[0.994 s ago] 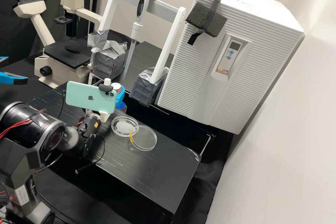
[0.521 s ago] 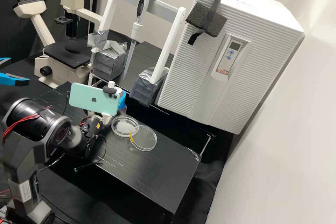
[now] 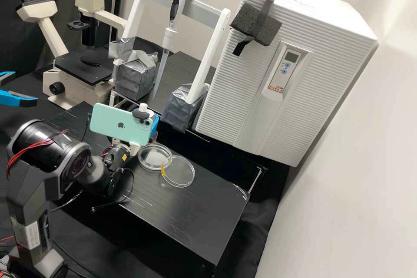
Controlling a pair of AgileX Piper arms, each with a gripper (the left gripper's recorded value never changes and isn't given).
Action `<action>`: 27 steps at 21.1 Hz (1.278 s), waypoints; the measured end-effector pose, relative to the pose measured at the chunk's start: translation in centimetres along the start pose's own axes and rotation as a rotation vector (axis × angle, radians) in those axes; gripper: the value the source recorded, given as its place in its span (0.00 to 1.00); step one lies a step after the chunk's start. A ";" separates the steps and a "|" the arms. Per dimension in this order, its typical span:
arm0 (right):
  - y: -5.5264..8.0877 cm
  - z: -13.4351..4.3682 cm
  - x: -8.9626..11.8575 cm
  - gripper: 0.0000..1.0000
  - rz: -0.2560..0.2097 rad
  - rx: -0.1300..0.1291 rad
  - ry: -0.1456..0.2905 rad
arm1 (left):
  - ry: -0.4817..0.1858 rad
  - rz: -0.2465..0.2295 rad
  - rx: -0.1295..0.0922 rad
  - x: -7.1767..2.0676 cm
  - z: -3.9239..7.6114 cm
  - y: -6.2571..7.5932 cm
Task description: Close the bottle
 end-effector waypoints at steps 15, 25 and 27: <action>-0.2 0.0 0.0 0.00 -0.015 0.022 -0.010 | -0.006 0.007 0.005 0.21 0.0 0.2; -0.3 -0.2 0.0 0.00 -0.022 0.022 -0.002 | -0.009 0.005 0.005 0.26 0.1 0.2; -0.3 -0.2 0.0 0.00 -0.022 0.022 -0.002 | -0.013 0.004 0.005 0.49 0.0 0.2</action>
